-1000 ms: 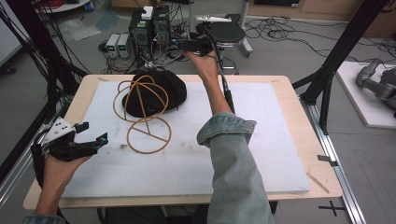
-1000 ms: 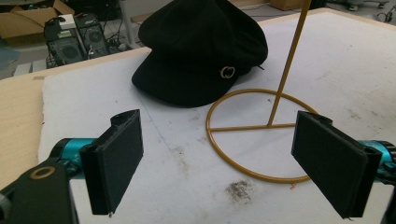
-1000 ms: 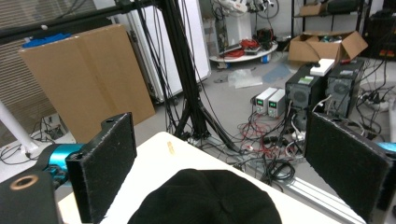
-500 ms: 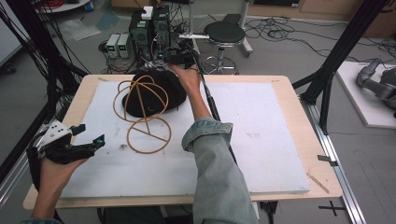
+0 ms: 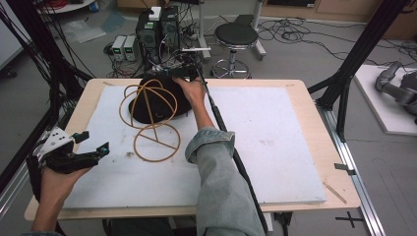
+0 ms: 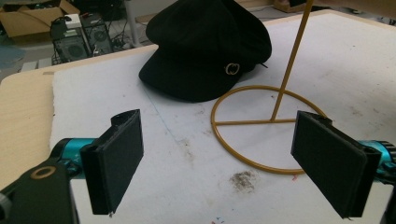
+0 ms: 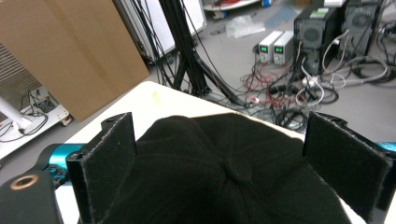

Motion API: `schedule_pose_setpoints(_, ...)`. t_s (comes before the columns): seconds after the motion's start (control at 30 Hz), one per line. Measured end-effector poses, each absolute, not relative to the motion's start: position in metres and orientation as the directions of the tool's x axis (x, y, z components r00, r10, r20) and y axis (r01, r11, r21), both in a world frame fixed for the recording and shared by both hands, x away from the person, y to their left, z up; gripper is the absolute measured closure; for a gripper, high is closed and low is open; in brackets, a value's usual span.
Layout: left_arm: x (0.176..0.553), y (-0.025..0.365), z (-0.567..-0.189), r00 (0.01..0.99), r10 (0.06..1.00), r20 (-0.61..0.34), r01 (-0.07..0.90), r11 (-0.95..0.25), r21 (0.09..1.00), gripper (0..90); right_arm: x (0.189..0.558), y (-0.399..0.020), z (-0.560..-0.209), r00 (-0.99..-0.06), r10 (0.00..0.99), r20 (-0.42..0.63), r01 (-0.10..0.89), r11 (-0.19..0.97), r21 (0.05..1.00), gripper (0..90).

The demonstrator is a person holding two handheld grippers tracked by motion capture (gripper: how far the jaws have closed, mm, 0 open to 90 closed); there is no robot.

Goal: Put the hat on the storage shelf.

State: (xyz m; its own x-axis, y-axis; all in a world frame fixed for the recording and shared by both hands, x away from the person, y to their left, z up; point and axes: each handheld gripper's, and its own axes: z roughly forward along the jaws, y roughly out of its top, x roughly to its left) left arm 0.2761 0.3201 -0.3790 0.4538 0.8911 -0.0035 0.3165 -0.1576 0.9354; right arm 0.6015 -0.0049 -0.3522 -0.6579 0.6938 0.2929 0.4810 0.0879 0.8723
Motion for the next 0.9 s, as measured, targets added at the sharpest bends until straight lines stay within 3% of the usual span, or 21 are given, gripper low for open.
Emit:
schedule_pose_setpoints(0.1,0.276,0.319,-0.379,0.458,0.889,0.000,0.308,-0.159,0.938,17.3,0.603,-0.003,-0.357,-0.654,0.697,0.294,0.487,0.090,0.869,10.0)
schedule_pose_setpoints(0.17,0.277,0.319,-0.379,0.460,0.888,-0.001,0.308,-0.158,0.938,17.4,0.605,-0.001,-0.362,-0.662,0.688,0.297,0.491,0.097,0.866,15.8)
schedule_pose_setpoints(0.73,0.278,0.319,-0.382,0.464,0.886,-0.004,0.312,-0.160,0.937,17.5,0.612,0.003,-0.382,-0.647,0.694,0.317,0.523,0.101,0.846,16.1)
schedule_pose_setpoints(0.9,0.277,0.319,-0.381,0.464,0.886,-0.005,0.310,-0.157,0.938,17.6,0.611,0.005,-0.389,-0.642,0.689,0.336,0.539,0.093,0.837,23.8)
